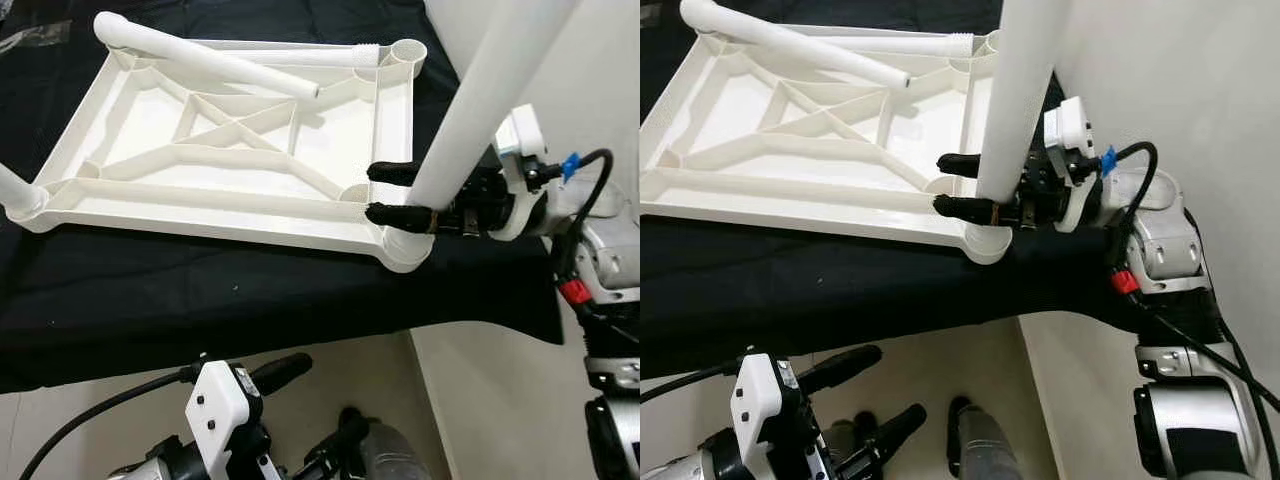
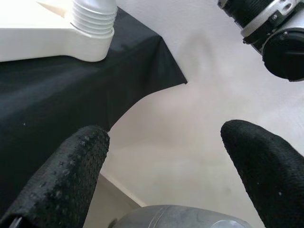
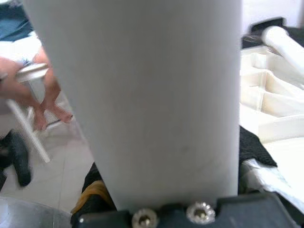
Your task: Building children table
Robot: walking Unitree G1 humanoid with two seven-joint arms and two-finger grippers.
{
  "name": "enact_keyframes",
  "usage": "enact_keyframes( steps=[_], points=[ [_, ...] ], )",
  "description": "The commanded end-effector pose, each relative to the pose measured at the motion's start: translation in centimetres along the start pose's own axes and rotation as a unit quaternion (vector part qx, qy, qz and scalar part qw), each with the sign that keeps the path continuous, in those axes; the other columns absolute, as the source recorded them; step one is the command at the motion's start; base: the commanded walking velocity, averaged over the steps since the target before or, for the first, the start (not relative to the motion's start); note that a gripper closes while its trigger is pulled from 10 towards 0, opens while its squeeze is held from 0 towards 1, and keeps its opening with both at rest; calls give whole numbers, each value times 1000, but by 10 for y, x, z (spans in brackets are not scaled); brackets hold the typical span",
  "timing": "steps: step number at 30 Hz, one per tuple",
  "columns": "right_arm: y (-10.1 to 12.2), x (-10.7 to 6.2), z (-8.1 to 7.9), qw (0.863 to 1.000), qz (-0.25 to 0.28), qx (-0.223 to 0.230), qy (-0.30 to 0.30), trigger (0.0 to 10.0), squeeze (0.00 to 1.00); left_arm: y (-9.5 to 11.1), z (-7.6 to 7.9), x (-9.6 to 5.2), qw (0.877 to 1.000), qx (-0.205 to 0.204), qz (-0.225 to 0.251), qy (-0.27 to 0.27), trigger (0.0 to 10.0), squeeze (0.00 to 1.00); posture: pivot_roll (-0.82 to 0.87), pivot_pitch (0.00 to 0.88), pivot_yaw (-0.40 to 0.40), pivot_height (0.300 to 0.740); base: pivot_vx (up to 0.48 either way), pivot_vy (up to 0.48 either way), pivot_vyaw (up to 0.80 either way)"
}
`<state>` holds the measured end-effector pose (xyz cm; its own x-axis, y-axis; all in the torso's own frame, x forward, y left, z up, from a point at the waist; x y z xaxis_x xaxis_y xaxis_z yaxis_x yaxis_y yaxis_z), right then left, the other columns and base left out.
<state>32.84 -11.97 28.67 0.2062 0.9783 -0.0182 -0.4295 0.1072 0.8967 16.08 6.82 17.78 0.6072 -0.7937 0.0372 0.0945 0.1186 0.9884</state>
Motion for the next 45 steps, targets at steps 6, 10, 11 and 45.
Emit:
enact_keyframes(
  steps=[6,10,11,45],
  points=[
    [-21,7,3,997,-1,76,-29,10000,0,-1,6,-1,1000,-6,-9,-7,10000,0,-36,367,-31,740,0,0,0],
    [-19,4,5,996,13,76,-40,10000,0,-1,6,-2,1000,-6,-9,-8,10000,0,-36,369,-30,740,0,0,0],
    [-19,4,5,996,13,76,-40,10000,0,-1,6,-2,1000,-6,-9,-8,10000,0,-36,369,-30,740,0,0,0],
    [-80,-5,-52,869,-175,143,-439,10000,0,-8,3,-3,1000,-4,-15,-1,10000,0,-51,323,-71,740,0,0,0]
  ],
)
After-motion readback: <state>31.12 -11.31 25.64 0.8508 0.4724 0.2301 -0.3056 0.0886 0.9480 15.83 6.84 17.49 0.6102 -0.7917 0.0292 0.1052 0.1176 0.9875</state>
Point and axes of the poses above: a point about 5 cm out from each wrist's last joint towards the gripper, its own x axis pointing out of the wrist towards the gripper, its own y axis along the axis of the wrist's last joint, z = x × y, the point moved 5 cm from there along x, pointing out of the wrist towards the gripper, and after that the axes turned 3 degrees about -x, right-handed, at the moved point
